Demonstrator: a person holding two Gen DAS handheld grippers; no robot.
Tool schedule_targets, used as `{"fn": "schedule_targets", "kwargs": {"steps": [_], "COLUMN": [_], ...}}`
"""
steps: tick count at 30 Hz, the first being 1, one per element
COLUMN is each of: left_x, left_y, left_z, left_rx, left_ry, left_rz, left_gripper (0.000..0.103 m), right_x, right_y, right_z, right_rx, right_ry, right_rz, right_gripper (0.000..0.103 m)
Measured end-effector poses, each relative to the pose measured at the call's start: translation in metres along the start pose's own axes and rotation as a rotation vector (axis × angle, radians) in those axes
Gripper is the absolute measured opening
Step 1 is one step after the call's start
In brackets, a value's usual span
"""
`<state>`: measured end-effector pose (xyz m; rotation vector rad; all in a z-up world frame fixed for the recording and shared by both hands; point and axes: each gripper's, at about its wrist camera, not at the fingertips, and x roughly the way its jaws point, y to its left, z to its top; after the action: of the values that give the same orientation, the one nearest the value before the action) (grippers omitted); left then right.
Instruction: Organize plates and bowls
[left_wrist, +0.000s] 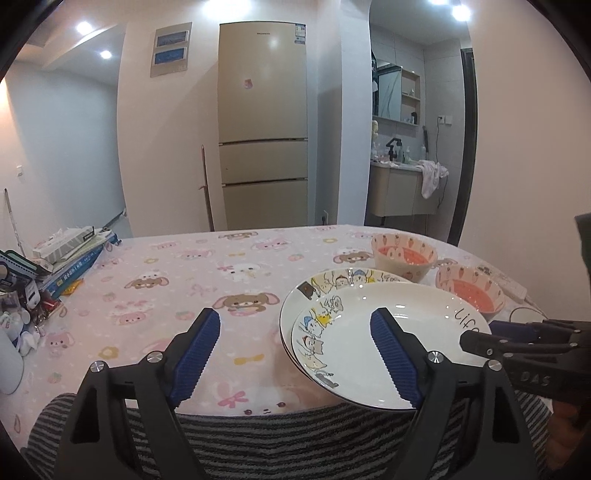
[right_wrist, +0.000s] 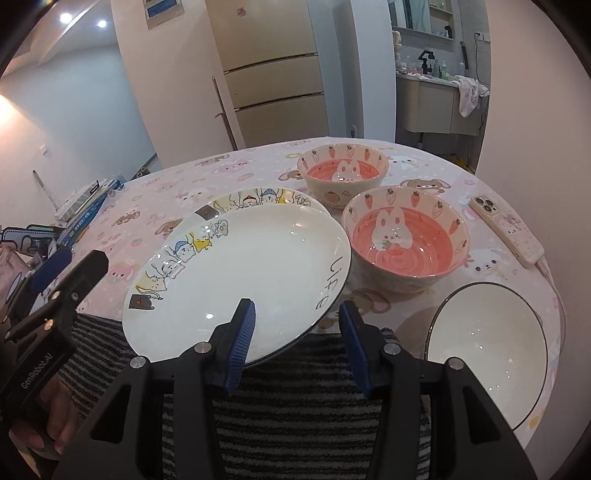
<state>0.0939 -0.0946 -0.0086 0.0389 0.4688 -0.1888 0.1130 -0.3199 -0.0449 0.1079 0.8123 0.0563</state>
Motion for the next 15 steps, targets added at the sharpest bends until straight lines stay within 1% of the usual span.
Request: {"fn": "schedule_targets", "kwargs": {"steps": [1,2,3,7,9,13,15], "left_x": [-0.002,-0.003,-0.004,-0.004,-0.002,0.002,0.002], "left_y": [0.0,0.001,0.001,0.002,0.004,0.009,0.015], "left_z": [0.001,0.001,0.001,-0.001,-0.002,-0.005,-0.005], "left_rx": [-0.001,-0.002,-0.002,0.0,0.0,-0.014,-0.031], "left_ry": [-0.004,-0.006,-0.008,-0.004,0.001,0.015,0.014], "left_rz": [0.001,0.004,0.009,0.015,0.02,0.032,0.025], "left_gripper": [0.086,0.086,0.086,0.086,0.086,0.086,0.086], "right_x": [0.002,0.004,0.005,0.012,0.019,0.025,0.024], "right_y": [0.002,0.005,0.006,0.007,0.008,0.011,0.012], "right_z": [0.0,0.0,0.0,0.002,0.002,0.002,0.002], "right_rx": [-0.014,-0.026,-0.035,-0.041,-0.049,-0.038,-0.029], "right_ry": [-0.002,-0.009,-0.022,-0.02,0.001,0.007,0.014], "right_rz": [-0.027,-0.077,-0.098,-0.105,-0.113,-0.1,-0.093], "right_gripper": [0.039,0.03,0.028,0.028,0.026,0.026,0.026]}}
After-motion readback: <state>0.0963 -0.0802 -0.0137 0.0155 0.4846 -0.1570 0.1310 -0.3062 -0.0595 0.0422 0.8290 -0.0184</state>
